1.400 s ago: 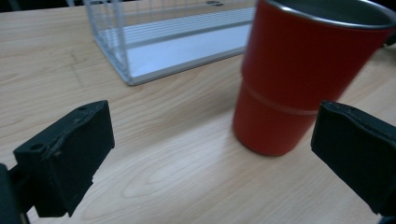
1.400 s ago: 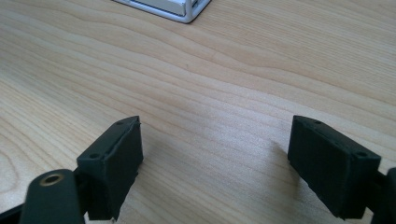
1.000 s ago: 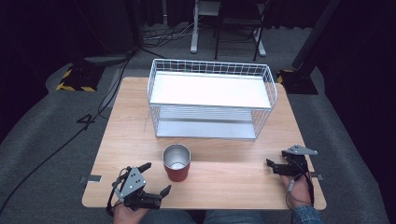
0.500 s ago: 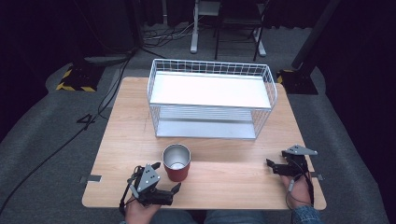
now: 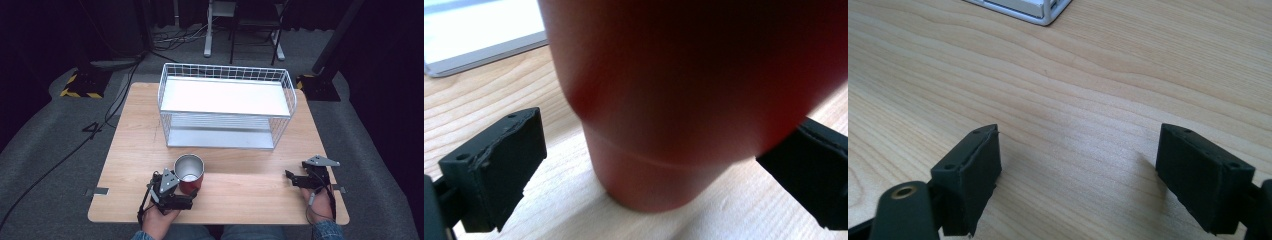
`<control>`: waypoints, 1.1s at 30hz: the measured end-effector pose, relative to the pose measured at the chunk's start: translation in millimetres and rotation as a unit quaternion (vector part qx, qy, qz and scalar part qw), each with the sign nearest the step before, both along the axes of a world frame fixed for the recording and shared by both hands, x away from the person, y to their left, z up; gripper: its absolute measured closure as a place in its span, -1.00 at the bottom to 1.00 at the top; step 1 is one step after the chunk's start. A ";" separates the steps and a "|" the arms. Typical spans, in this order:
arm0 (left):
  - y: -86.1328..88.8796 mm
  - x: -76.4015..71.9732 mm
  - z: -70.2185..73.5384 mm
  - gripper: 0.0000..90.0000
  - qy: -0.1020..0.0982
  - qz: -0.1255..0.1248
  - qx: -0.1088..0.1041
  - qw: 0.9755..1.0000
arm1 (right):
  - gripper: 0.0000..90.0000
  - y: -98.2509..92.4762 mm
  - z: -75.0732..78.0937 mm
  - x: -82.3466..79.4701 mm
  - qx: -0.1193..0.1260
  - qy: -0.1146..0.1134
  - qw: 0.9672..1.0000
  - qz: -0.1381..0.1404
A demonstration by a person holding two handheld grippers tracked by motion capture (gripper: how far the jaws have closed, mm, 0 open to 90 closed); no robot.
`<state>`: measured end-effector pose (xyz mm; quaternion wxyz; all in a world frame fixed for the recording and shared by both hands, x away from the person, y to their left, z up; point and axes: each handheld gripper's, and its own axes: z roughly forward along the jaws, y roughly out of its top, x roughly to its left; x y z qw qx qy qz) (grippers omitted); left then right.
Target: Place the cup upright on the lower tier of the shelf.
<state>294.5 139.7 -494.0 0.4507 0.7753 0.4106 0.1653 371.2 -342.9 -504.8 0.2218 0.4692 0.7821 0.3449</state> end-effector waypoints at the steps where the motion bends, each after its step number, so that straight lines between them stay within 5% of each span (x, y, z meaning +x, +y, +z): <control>1: 0.1 1.4 -0.4 -0.97 0.002 -0.005 -0.007 1.000 | -0.58 0.0 0.0 0.0 0.000 -0.001 1.000 -0.001; 7: -1.7 9.8 -5.4 -0.88 0.013 -0.013 -0.031 0.999 | -0.58 0.1 0.1 -0.3 -0.002 -0.001 1.000 -0.001; 16: -7.3 11.1 -6.0 -0.79 -0.018 -0.026 -0.021 0.999 | -0.57 0.9 0.1 -1.0 -0.004 -0.006 1.000 -0.005; 19: -9.2 10.0 -5.6 -0.69 -0.034 -0.024 0.003 0.999 | -0.56 0.9 0.2 -1.2 -0.005 -0.006 1.000 -0.005; 33: -10.4 9.2 -5.2 -0.64 -0.033 -0.023 0.013 0.999 | -0.55 1.5 0.3 -1.9 -0.008 -0.010 1.000 -0.008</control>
